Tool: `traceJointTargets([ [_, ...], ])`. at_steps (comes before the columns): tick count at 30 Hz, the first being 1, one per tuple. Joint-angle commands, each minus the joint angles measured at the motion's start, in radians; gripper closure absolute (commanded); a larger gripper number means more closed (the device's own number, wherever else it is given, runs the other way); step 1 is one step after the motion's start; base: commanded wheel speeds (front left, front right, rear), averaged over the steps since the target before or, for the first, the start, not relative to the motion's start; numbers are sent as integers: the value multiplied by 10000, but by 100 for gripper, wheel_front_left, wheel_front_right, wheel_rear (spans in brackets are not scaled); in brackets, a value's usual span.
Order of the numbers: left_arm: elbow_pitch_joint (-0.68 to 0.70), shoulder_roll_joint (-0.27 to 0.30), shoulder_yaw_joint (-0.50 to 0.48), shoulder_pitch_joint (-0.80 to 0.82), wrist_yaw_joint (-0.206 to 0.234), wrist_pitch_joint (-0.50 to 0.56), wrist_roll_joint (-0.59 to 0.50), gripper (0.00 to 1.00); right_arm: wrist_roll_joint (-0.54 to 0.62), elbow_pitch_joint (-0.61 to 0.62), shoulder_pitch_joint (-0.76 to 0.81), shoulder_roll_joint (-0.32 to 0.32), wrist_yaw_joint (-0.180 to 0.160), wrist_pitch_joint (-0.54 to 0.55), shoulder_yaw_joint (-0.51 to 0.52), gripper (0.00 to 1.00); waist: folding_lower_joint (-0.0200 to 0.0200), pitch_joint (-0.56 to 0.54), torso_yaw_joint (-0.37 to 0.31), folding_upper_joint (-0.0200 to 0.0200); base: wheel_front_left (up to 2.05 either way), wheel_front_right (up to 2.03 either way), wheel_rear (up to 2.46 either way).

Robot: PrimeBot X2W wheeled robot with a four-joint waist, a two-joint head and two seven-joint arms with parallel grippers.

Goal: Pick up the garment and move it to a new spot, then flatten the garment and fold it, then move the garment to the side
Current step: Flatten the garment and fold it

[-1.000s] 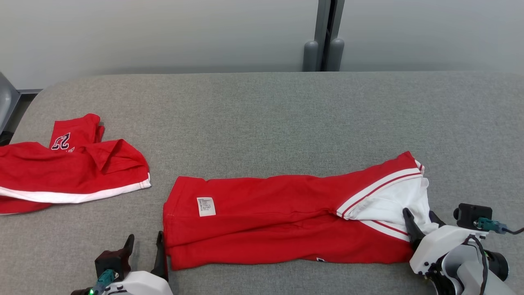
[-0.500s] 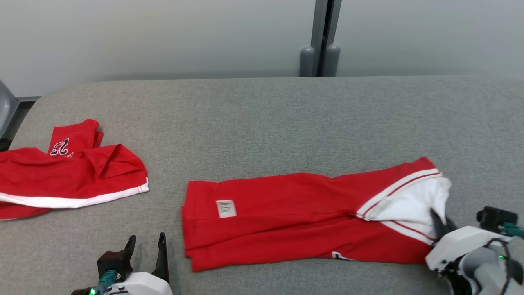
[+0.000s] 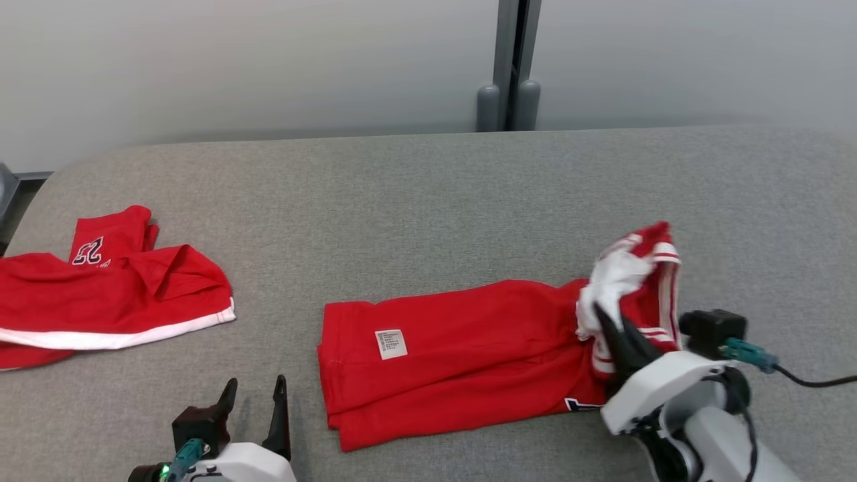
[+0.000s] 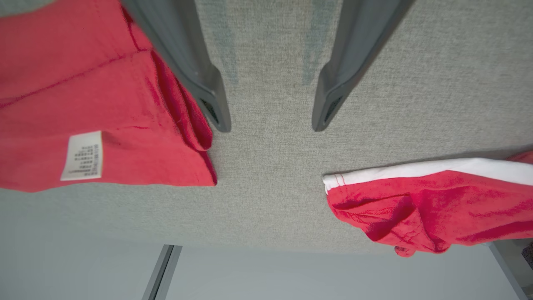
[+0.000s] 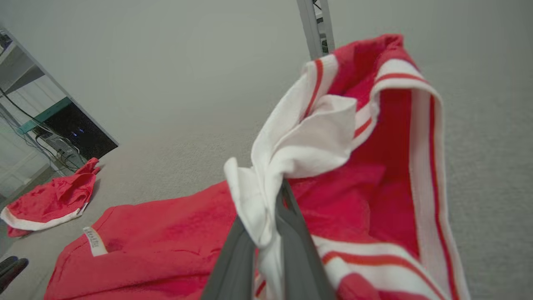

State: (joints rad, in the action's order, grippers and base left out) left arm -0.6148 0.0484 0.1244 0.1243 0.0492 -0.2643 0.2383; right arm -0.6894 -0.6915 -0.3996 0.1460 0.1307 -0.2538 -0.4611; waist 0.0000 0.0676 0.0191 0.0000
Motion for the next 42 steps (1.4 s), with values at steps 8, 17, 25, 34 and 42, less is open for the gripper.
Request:
traceJointTargets([
  [8,172,46,755,296,-4,2,152,0,-474,712,-292,-474,0,611,-1633,100,0,146,917,0,0,0,0],
  [17,123,41,1883,705,31,2,476,0,-678,154,-1188,-855,0,953,-3218,100,0,359,2204,0,0,0,0],
  [25,111,36,2468,1000,230,2,700,0,-1670,-116,-1646,-913,0,306,-3930,0,0,333,2433,0,0,0,0],
  [34,253,45,2076,963,352,0,584,0,-1117,-729,-1985,-789,0,-128,-2646,0,0,279,1355,0,0,0,0],
  [42,355,45,1452,907,414,2,420,0,775,-103,-1008,-458,0,-120,122,0,0,275,406,0,0,0,0],
])
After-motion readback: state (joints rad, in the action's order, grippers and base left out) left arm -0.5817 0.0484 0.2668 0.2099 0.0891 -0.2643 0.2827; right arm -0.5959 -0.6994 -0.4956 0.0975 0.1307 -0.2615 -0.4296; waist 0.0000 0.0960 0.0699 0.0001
